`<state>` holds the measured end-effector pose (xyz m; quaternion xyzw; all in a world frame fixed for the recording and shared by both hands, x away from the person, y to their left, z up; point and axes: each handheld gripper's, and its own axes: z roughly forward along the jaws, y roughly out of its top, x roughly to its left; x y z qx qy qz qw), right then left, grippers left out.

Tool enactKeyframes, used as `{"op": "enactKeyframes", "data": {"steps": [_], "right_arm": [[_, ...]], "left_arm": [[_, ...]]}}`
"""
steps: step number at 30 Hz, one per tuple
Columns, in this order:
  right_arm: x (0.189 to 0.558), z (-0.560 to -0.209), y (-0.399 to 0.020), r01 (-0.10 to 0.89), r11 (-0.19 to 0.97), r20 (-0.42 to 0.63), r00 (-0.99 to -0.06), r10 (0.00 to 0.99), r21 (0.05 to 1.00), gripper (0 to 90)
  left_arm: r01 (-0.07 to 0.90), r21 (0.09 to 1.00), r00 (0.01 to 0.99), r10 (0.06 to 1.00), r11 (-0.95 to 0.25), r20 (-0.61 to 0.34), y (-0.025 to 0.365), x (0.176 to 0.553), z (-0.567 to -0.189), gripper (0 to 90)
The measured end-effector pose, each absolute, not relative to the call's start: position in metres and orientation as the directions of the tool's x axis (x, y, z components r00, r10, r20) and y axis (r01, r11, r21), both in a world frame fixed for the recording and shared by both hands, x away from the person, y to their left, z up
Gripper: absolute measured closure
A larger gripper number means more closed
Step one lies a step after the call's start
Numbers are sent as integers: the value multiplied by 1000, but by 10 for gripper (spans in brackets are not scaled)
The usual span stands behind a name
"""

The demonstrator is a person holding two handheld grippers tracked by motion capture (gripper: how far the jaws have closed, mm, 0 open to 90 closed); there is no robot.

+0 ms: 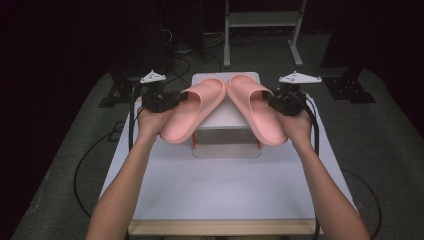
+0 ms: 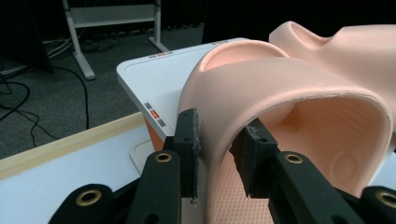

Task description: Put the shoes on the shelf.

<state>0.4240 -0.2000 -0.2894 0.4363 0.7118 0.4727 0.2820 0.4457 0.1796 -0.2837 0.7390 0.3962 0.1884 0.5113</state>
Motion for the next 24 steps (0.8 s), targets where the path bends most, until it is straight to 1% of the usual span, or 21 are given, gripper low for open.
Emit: {"op": "enactKeyframes", "data": {"steps": [5,9,24], "right_arm": [[427,-291,-199,368,166,23,-459,888,915,719],[429,-293,-198,384,155,39,-453,891,910,704],[432,-290,-194,396,163,35,-448,893,904,676]], "left_arm": [[402,901,609,782,-161,-132,176,449,-283,703],[416,898,605,781,-141,-157,171,452,-285,690],[428,897,596,780,-108,-191,161,457,-289,665]]}}
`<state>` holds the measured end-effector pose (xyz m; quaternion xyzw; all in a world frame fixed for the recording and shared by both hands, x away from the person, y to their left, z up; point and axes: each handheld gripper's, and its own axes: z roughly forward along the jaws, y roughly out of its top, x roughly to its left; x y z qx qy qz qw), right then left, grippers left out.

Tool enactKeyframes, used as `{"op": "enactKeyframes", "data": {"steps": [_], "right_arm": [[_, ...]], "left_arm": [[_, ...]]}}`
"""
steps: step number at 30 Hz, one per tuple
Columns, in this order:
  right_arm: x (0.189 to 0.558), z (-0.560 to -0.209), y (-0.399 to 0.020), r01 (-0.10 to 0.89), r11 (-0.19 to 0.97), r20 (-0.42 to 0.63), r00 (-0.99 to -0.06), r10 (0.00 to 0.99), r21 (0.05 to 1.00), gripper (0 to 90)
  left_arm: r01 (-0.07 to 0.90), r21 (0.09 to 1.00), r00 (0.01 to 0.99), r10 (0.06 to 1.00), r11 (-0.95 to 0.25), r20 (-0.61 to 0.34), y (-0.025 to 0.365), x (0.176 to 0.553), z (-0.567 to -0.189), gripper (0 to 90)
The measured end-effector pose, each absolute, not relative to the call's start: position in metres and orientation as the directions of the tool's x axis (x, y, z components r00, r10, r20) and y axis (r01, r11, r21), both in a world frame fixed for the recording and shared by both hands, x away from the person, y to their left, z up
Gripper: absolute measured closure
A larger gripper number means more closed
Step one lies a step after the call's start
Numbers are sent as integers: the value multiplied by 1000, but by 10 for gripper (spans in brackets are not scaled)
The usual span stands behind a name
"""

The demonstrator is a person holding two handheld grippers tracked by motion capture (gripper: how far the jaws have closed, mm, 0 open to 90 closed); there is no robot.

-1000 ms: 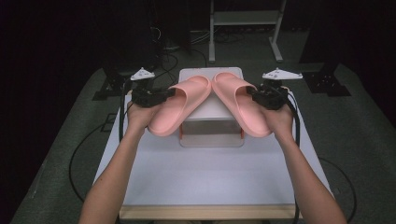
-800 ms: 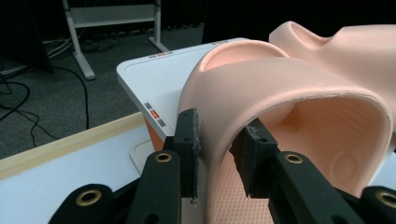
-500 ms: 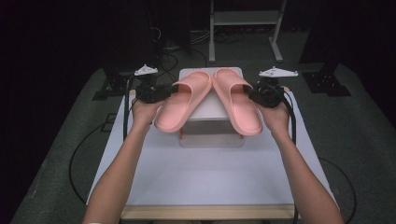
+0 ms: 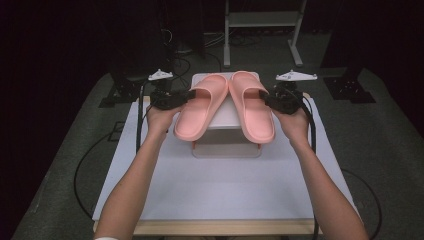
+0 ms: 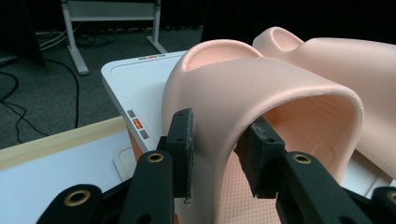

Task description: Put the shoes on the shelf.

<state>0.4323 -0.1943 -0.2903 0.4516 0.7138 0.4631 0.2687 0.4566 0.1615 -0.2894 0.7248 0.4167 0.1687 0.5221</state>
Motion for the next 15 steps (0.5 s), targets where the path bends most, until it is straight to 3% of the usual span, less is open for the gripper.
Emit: {"op": "enactKeyframes", "data": {"steps": [15], "right_arm": [[439,-290,-186,406,162,44,-452,891,899,664]], "left_arm": [[431,900,573,791,-68,-214,159,459,-291,644]]}}
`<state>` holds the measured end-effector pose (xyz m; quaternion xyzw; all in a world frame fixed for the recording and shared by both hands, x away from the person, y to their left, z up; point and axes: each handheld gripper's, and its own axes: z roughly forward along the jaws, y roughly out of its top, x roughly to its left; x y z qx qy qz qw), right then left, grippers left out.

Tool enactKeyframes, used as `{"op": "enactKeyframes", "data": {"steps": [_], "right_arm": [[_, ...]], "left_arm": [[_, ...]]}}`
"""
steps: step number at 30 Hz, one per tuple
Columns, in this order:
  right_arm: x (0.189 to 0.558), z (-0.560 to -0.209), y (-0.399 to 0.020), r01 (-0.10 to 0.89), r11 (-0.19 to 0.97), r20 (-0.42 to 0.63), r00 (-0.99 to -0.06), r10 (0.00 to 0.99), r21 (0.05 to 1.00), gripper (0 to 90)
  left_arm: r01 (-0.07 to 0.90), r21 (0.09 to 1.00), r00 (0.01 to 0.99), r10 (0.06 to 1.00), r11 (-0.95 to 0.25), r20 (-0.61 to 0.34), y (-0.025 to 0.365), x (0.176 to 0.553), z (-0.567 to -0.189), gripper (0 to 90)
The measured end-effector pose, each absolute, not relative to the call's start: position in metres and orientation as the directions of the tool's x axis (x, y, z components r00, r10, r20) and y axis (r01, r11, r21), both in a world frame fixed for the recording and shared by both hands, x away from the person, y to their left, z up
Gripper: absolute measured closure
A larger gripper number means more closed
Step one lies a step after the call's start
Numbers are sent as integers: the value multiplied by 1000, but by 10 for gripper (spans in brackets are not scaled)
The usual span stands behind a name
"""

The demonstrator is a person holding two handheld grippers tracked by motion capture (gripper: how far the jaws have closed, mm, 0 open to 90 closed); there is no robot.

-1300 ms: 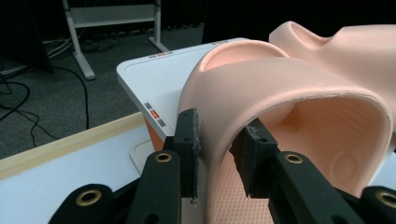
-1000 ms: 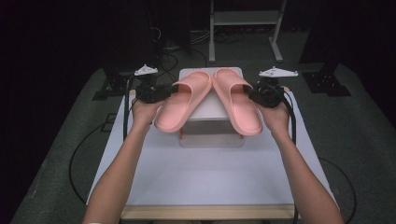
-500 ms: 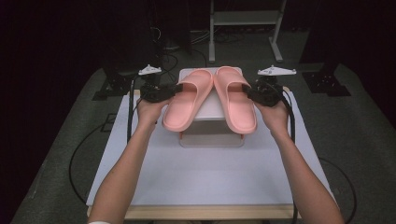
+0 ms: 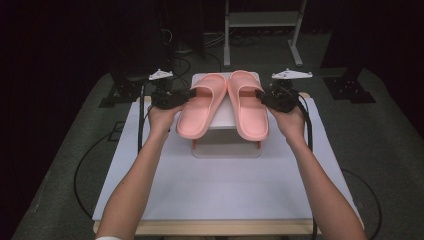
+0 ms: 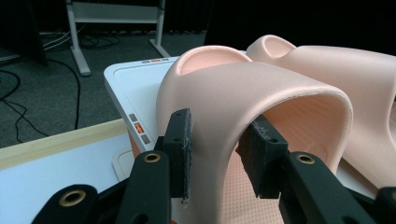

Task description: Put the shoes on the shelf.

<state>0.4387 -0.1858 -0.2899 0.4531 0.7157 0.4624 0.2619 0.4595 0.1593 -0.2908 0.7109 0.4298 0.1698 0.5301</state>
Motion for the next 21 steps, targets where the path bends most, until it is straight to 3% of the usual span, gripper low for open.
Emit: {"op": "enactKeyframes", "data": {"steps": [21], "right_arm": [[449,-294,-181,422,137,71,-441,895,896,642]], "left_arm": [[439,897,567,789,-47,-236,152,466,-295,629]]}}
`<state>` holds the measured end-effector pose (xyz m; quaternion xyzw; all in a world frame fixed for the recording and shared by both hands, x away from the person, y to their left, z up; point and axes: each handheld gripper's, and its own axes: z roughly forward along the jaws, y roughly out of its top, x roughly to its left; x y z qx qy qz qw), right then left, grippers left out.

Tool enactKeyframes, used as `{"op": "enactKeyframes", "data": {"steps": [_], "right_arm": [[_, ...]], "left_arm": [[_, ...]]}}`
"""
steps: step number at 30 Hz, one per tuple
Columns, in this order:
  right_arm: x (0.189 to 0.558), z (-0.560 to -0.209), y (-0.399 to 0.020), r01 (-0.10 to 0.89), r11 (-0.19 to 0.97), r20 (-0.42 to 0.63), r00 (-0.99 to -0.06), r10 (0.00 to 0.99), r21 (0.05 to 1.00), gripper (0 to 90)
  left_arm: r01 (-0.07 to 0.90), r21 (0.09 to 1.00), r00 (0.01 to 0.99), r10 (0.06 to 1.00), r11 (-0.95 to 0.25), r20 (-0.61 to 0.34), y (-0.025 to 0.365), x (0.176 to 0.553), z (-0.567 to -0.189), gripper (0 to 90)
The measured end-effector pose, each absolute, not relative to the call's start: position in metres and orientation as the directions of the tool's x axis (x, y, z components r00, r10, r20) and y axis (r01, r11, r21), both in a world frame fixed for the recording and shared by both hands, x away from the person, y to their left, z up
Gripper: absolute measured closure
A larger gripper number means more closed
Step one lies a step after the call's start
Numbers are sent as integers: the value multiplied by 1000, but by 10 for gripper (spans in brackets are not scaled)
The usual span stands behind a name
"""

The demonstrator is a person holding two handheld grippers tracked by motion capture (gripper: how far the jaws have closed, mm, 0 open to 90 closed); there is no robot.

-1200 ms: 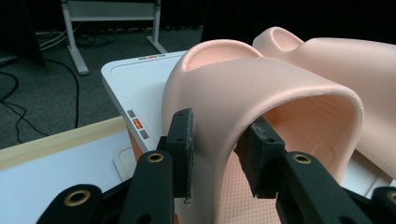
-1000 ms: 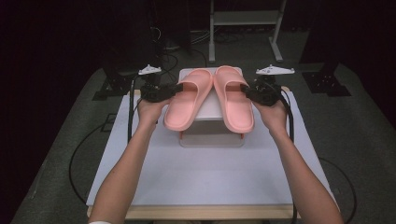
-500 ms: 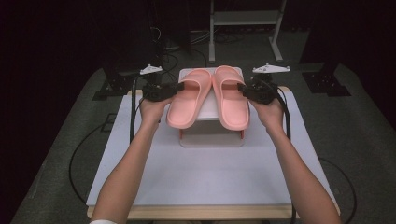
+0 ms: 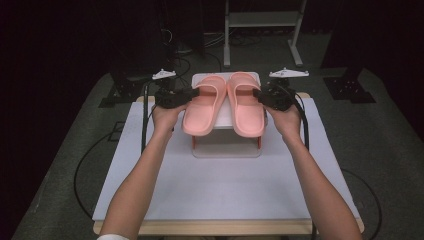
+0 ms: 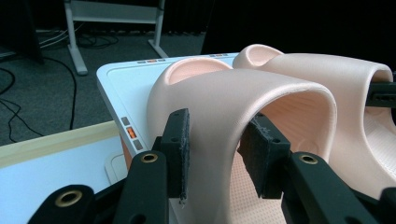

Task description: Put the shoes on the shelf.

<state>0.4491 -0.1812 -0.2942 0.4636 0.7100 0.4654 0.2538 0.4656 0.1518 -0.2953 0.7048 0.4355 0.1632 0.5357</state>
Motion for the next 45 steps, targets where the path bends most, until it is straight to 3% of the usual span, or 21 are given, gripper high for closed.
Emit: {"op": "enactKeyframes", "data": {"steps": [45], "right_arm": [[459,-297,-173,430,92,109,-420,901,898,600]], "left_arm": [[406,914,561,790,1,-250,141,470,-300,589]]}}
